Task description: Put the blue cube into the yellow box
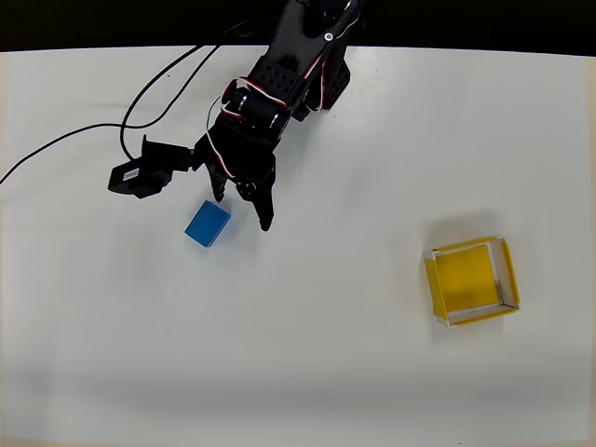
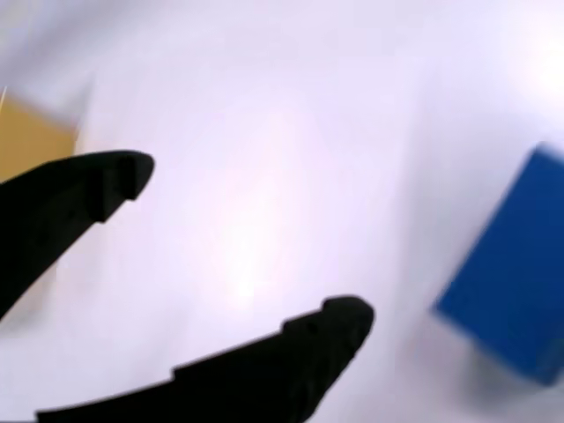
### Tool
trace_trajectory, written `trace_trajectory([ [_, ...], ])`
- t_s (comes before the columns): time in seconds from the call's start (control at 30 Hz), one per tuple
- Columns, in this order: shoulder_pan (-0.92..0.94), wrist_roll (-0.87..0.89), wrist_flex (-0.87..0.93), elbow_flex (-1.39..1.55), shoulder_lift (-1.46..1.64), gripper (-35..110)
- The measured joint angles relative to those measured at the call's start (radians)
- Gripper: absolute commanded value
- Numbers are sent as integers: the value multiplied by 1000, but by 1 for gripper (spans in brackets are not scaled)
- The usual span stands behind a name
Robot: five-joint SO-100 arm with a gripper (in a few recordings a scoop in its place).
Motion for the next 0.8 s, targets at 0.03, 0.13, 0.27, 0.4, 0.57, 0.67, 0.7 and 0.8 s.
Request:
trace_trajectory([
  [0.03, 29, 0, -29, -26, -51, 43],
  [0.13, 104, -3, -112, -86, -187, 42],
  [0.27, 176, -8, -207, -130, -341, 45],
  [0.4, 209, -18, -285, -164, -459, 45],
  [0.57, 206, -29, -347, -173, -545, 45],
  [0.67, 183, -23, -356, -173, -561, 45],
  [0.7, 173, -12, -356, -173, -563, 45],
  [0.8, 137, 0, -357, -173, -565, 45],
])
